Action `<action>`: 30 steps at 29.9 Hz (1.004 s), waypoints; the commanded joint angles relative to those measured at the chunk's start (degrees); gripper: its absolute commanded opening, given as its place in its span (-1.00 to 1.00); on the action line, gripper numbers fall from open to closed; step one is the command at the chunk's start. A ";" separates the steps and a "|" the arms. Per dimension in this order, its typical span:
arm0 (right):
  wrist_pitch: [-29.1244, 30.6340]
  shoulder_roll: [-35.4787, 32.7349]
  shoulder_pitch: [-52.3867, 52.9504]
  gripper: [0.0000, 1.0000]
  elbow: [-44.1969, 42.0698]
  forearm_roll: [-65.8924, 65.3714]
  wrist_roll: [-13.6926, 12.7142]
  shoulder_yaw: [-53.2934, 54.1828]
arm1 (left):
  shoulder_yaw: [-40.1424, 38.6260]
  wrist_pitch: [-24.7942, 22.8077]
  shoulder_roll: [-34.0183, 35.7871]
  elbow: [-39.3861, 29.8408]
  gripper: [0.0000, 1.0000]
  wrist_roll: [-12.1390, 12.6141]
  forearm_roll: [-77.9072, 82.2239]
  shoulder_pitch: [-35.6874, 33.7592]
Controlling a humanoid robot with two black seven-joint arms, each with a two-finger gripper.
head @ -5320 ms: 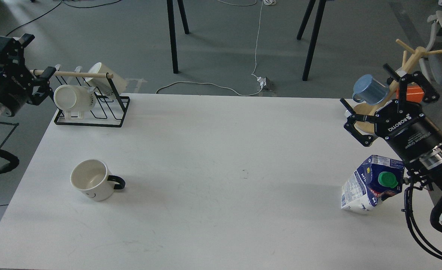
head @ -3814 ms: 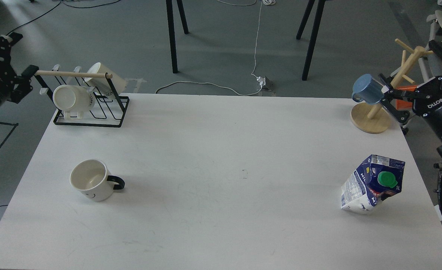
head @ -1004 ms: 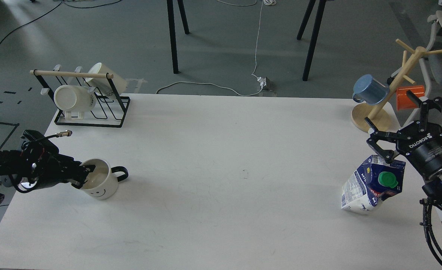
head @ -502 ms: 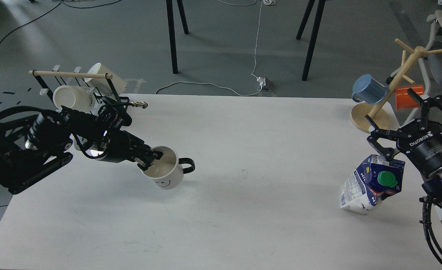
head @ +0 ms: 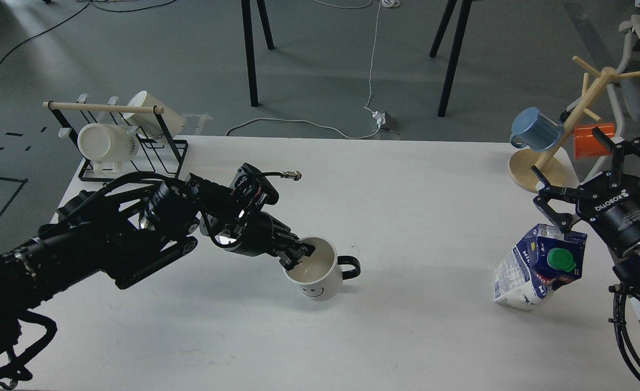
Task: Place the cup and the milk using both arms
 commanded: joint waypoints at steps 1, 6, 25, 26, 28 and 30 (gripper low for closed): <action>0.00 0.04 0.04 0.99 -0.22 -0.08 0.00 -0.01 | -0.07 0.01 -1.36 1.87 -0.74 0.00 -0.40 0.03; 0.00 0.04 0.04 0.99 -0.31 -0.08 0.00 -0.10 | -0.15 0.01 -1.36 1.87 -0.58 0.00 -0.67 0.21; 0.00 -2.15 0.04 0.99 -0.49 0.53 0.00 3.15 | -5.33 0.01 9.61 5.81 0.93 0.00 -49.05 -2.60; 0.00 -3.21 0.04 0.99 -0.40 0.88 0.00 4.11 | -6.04 0.01 11.02 7.92 0.93 0.00 -53.44 -2.95; 0.00 -4.70 -0.05 0.99 -0.40 1.50 0.00 5.61 | -7.79 0.01 13.48 12.05 0.93 0.00 -61.19 -3.05; 0.00 -6.72 0.04 0.99 -0.40 3.68 0.00 5.79 | -10.60 0.01 15.94 15.22 0.93 0.00 -68.48 -2.70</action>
